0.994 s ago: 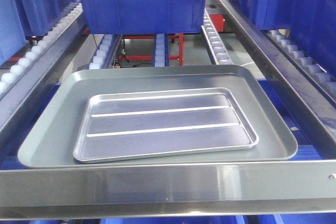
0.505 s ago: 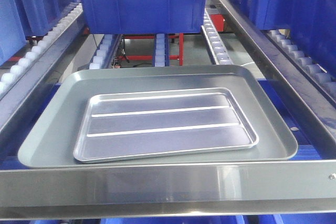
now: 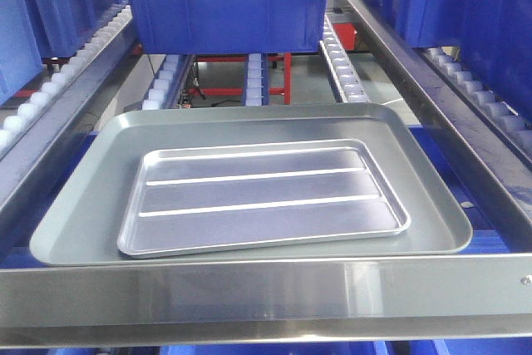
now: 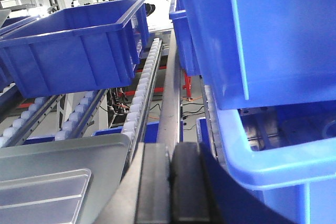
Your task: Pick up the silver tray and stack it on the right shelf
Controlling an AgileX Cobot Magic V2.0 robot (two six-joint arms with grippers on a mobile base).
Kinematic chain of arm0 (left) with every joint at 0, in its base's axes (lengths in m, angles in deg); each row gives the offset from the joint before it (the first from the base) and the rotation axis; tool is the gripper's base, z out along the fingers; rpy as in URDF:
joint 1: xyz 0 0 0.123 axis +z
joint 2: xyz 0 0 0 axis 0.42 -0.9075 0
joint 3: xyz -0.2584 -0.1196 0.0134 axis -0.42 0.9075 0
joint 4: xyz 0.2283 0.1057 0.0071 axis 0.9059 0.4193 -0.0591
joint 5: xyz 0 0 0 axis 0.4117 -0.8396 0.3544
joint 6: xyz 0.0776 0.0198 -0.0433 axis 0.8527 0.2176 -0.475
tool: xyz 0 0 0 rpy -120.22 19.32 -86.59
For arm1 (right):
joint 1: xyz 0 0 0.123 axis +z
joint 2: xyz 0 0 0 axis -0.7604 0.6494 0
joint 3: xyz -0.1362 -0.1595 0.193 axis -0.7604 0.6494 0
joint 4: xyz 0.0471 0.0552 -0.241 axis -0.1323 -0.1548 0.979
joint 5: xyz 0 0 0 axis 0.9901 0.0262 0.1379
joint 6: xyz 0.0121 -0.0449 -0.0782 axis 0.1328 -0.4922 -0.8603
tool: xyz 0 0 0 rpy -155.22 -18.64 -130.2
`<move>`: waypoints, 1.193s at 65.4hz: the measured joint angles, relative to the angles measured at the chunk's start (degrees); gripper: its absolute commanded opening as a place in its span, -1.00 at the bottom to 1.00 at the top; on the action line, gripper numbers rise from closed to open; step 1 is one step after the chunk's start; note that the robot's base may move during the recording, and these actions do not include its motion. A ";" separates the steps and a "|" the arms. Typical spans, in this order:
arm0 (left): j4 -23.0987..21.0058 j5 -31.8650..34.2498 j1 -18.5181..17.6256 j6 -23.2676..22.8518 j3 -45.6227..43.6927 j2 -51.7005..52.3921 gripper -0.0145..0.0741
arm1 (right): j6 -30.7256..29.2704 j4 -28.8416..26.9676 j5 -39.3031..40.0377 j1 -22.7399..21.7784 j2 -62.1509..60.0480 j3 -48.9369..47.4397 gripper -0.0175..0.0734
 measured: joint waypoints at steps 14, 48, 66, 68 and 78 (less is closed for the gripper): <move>-3.92 0.20 6.72 3.42 6.31 5.40 -0.88 | 0.00 0.00 -0.10 0.00 0.00 0.00 -0.51; -4.03 -0.18 6.81 3.66 6.44 5.67 -0.88 | 0.00 0.00 -0.10 0.00 0.00 0.00 -0.51; -4.03 -0.18 6.81 3.66 6.53 5.67 -0.88 | 0.00 -0.10 -0.10 0.00 0.00 0.00 -0.51; -4.03 -0.18 6.81 3.66 6.53 5.67 -0.88 | 0.00 -0.10 -0.10 0.00 0.00 0.00 -0.51; -4.03 -0.18 6.81 3.66 6.53 5.67 -0.88 | 0.00 -0.10 -0.10 0.00 0.00 0.00 -0.51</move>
